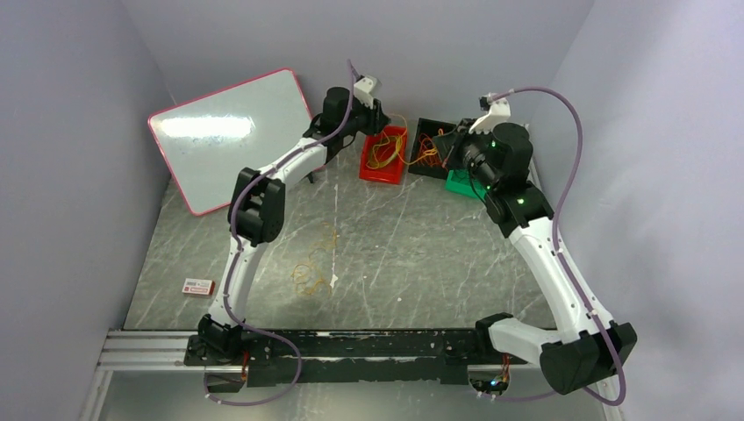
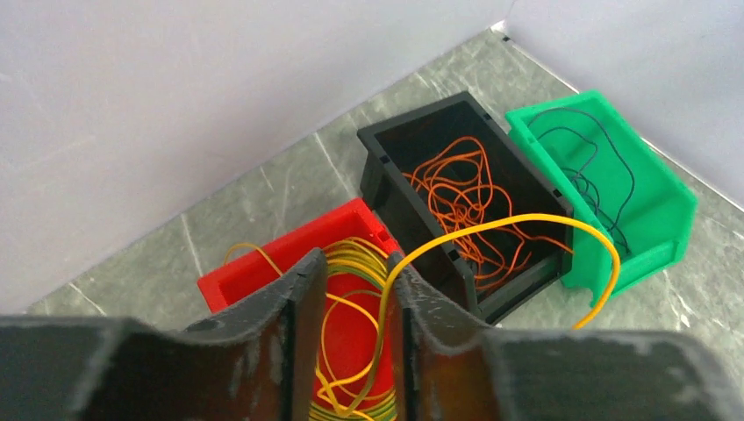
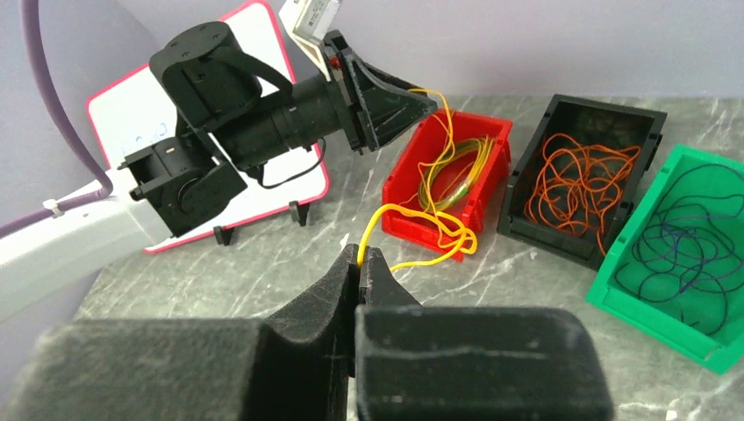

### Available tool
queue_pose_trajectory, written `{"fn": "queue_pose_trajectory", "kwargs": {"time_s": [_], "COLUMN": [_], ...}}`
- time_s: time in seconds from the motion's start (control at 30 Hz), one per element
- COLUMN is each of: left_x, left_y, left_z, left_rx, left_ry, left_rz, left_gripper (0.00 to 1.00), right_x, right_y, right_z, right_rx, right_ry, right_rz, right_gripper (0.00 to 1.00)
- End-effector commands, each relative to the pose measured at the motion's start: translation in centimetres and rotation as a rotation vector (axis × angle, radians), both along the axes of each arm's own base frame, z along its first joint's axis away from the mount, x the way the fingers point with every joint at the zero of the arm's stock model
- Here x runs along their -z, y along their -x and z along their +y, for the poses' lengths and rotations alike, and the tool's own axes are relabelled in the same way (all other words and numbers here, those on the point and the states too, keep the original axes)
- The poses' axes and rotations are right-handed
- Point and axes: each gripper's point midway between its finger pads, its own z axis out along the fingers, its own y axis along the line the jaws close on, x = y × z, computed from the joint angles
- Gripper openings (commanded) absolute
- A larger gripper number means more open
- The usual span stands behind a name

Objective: Untangle the cables

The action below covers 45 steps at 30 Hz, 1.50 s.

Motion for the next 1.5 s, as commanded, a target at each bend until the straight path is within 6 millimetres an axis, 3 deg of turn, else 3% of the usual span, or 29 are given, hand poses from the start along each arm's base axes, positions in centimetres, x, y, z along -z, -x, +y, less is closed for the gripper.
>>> {"fn": "queue_pose_trajectory", "kwargs": {"time_s": [0.0, 0.27, 0.67, 0.87, 1.0, 1.27, 1.47], "left_x": [1.3, 1.8, -0.5, 0.0, -0.2, -0.8, -2.0], "left_y": [0.2, 2.1, 5.1, 6.8, 8.1, 11.5, 13.4], "left_z": [0.5, 1.0, 3.1, 4.1, 5.8, 10.7, 15.4], "left_rx": [0.009, 0.041, 0.117, 0.188, 0.161, -0.004, -0.219], "left_ry": [-0.031, -0.047, -0.021, -0.058, -0.056, -0.068, -0.061], "left_rz": [0.012, 0.034, 0.053, 0.082, 0.098, 0.140, 0.222], "left_gripper": [0.42, 0.68, 0.97, 0.99, 0.99, 0.98, 1.00], "right_x": [-0.4, -2.2, -2.9, -3.7, -3.7, -3.8, -2.2], "right_y": [-0.2, -2.1, -6.1, -8.1, -9.5, -12.7, -15.2], "right_z": [-0.1, 1.6, 2.2, 3.0, 4.2, 7.4, 10.1], "right_rx": [0.008, -0.049, -0.023, -0.039, -0.089, -0.207, -0.302], "right_ry": [-0.023, -0.060, -0.038, -0.022, -0.008, -0.037, -0.078], "right_rz": [-0.016, -0.062, -0.084, -0.099, -0.099, -0.096, -0.045], "right_gripper": [0.00, 0.00, 0.00, 0.00, 0.00, 0.00, 0.00]}}
